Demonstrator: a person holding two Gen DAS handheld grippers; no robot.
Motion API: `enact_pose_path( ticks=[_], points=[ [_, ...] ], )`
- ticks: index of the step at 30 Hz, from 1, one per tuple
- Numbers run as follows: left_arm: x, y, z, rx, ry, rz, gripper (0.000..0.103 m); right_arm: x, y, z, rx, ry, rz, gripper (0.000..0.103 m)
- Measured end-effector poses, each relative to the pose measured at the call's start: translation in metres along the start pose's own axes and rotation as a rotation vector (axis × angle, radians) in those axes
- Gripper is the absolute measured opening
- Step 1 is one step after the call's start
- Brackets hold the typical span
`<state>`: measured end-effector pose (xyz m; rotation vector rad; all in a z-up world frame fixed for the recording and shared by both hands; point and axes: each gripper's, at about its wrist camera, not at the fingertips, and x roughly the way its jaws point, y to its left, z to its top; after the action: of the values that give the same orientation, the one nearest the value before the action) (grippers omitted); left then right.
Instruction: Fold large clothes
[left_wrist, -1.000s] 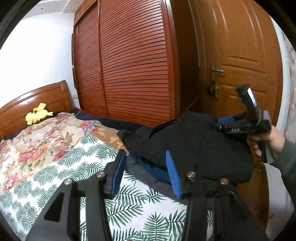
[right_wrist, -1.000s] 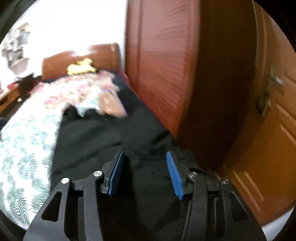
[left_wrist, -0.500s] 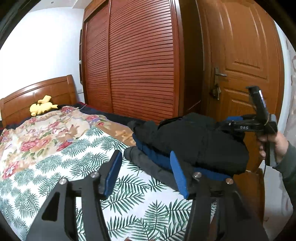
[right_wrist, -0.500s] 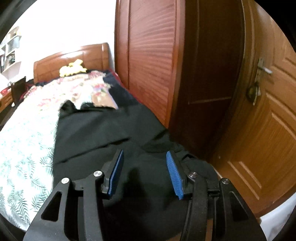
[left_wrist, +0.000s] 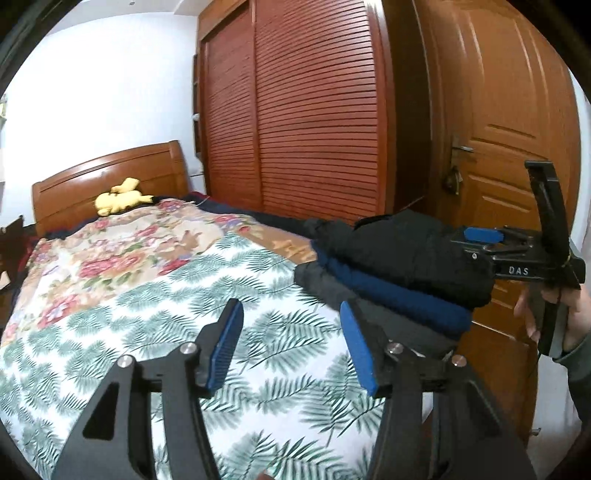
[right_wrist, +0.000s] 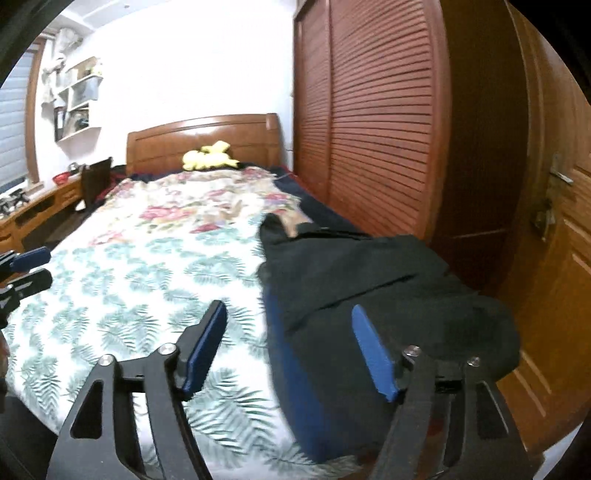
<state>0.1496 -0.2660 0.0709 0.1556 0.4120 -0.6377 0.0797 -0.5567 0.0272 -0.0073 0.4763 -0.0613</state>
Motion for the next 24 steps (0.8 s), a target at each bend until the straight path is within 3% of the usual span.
enact_pose_path(
  ticks=[2, 13, 18, 24],
  points=[
    [-0.009, 0.009, -0.005, -0.019, -0.002, 0.017, 0.054, 0.002, 0.018, -0.002, -0.002, 0.0, 0.036, 0.082],
    [-0.012, 0.053, -0.042, -0.109, 0.062, 0.145, 0.054, 0.026, 0.087, -0.019, -0.026, -0.002, 0.099, 0.083],
    [-0.002, 0.061, -0.058, -0.131, 0.093, 0.143, 0.054, 0.034, 0.095, -0.03, -0.008, 0.007, 0.099, 0.083],
    [0.004, 0.06, -0.074, -0.124, 0.113, 0.191, 0.054, 0.037, 0.106, -0.038, -0.005, 0.006, 0.096, 0.083]
  ],
)
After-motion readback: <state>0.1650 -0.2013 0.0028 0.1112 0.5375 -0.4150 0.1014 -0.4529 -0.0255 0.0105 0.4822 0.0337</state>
